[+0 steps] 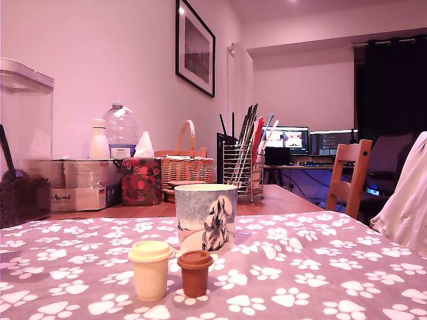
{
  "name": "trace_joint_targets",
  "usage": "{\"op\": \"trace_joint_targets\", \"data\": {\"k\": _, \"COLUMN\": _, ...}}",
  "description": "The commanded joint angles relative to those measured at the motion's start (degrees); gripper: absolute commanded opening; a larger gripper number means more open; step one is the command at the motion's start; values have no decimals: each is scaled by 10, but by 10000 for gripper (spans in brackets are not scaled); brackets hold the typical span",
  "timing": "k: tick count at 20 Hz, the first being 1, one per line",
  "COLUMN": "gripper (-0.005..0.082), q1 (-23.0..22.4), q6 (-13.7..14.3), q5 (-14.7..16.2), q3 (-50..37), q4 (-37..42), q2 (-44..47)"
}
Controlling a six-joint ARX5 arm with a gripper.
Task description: Pick up the coffee capsules on the table and drop them inside the coffee cup
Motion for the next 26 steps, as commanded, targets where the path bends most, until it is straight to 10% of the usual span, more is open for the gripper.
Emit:
{"op": "trace_joint_targets", "data": {"k": 1, "gripper": -24, "q1": 1, "q6": -1, "q5": -3, "q3": -10, "q4": -165, "q2": -44}}
{"op": "trace_joint_targets", "data": {"k": 9, "gripper": -24, "q1": 1, "q6": -4, "q5": 1, "q3": -10, "q4": -141, "q2": -44}}
{"op": "trace_joint_targets", "data": {"k": 15, "gripper": -24, "q1": -10, "q6": -28, "q5": 77, "q3": -10, "q4": -65, "q2": -43}}
{"op": "trace_joint_targets", "data": {"k": 26, "gripper": -24, "q1": -184, "q6": -24, "q5": 75, "q3": -10, "q4": -50, "q2": -43}}
